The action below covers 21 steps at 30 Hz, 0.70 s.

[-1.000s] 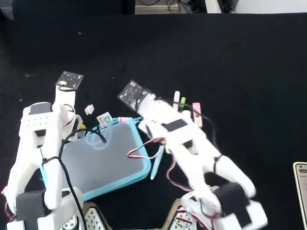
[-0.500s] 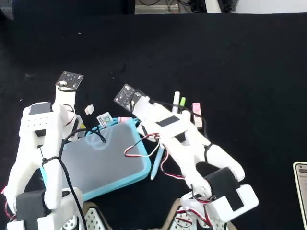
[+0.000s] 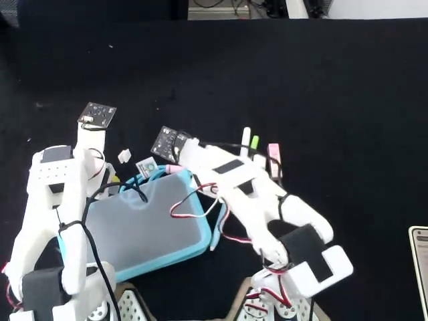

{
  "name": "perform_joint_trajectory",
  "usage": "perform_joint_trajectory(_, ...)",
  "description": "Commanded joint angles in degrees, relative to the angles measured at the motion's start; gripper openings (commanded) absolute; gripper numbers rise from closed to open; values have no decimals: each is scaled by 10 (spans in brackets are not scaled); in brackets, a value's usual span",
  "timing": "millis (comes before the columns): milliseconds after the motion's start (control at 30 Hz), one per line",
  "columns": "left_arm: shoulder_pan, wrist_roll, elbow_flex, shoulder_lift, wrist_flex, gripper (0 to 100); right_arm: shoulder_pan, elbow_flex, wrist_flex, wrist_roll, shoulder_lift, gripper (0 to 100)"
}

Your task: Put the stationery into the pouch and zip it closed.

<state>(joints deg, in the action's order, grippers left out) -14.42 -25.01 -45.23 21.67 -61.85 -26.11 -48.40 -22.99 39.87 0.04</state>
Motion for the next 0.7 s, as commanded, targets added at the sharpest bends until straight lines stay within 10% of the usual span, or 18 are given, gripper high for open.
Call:
perform_joint_trajectory(0,1,-4,-8,5,-7,213,-5,33,-5,7,-4,11)
perform_joint_trajectory(667,6,106,151,5,-11,213,26,-65,-81,-98,-436,10)
